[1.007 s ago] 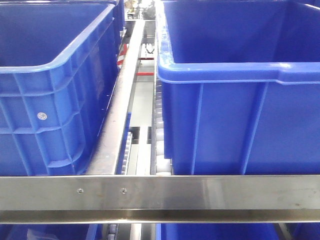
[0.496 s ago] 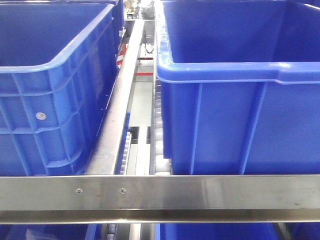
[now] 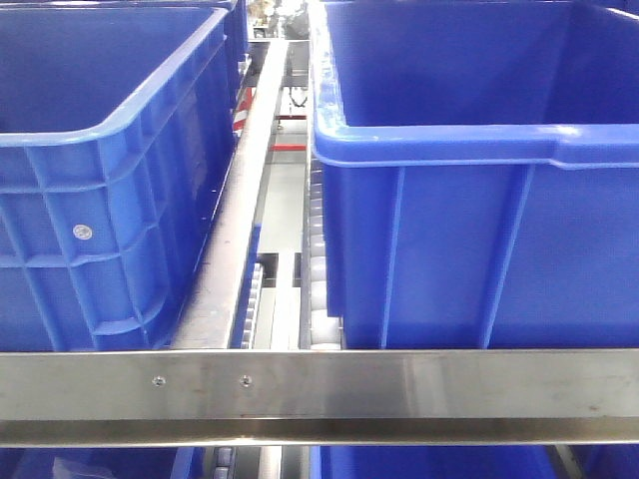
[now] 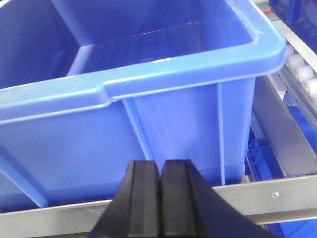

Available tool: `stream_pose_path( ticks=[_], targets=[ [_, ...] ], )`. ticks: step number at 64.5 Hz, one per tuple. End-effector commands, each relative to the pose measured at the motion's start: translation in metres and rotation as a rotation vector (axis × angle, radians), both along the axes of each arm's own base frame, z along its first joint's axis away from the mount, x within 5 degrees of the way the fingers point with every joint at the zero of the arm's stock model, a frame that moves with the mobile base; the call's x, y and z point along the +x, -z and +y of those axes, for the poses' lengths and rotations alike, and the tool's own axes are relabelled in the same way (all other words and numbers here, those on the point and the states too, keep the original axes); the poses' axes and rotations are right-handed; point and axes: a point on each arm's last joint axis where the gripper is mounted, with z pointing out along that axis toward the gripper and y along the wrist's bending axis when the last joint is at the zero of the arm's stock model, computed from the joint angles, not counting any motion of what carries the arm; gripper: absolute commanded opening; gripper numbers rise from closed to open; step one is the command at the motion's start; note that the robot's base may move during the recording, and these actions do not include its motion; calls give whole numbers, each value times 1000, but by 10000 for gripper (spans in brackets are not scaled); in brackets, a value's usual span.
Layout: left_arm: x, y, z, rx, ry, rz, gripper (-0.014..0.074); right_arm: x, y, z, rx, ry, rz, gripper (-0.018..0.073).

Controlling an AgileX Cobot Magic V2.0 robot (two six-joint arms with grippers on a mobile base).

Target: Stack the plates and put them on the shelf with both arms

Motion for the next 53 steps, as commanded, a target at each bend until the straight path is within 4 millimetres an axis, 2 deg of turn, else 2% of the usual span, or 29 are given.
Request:
stream_pose_path(
  ticks=[1,53],
  targets=[
    [-3,-10,-1,22,10,-131,87,-1,-9,-1,-2,7,-110,32],
    [-2,-8,-1,36,8,-107,87,-1,-9,-1,-2,7,-110,32]
  ],
)
